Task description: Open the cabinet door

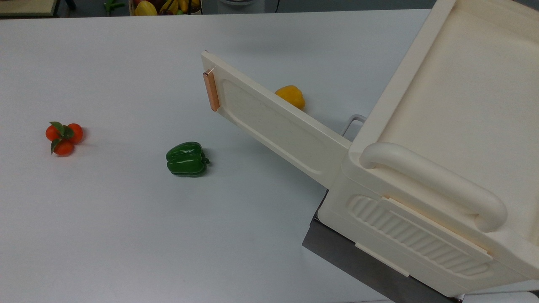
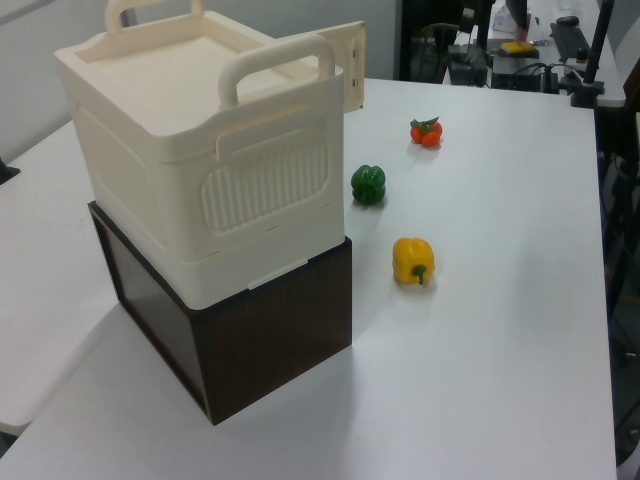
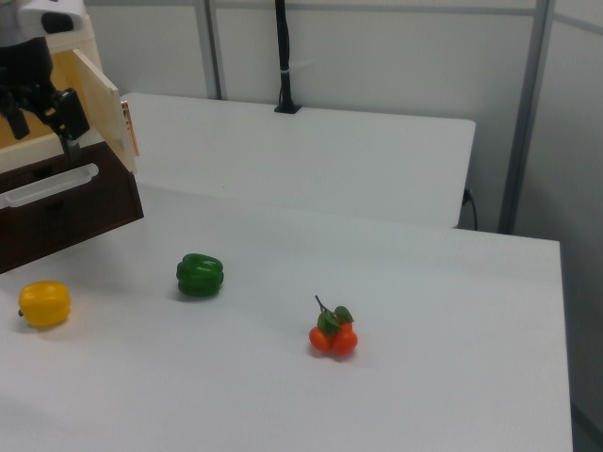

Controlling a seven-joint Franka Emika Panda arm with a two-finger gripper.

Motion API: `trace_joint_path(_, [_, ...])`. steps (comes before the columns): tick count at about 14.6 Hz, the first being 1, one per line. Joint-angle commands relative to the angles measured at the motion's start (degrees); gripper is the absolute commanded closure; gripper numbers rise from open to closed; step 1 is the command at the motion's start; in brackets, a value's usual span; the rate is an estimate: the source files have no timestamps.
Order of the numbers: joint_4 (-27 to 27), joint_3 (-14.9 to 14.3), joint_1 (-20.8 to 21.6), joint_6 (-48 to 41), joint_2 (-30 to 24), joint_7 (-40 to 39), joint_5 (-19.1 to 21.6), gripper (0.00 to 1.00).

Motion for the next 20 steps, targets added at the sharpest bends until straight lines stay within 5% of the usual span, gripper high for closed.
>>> trace_joint_path(1, [-0.34,-0.78,3.85,1.08,0.71,1.98,-4.21,0.0])
trace_joint_path(10, [-0.87,-4.83,10.09,5.3,3.52,0.75,-6.68,0.0])
trace_joint_path(20, [-0.96,-5.01,10.8,5.13,3.87,-0.83,-6.77,0.0])
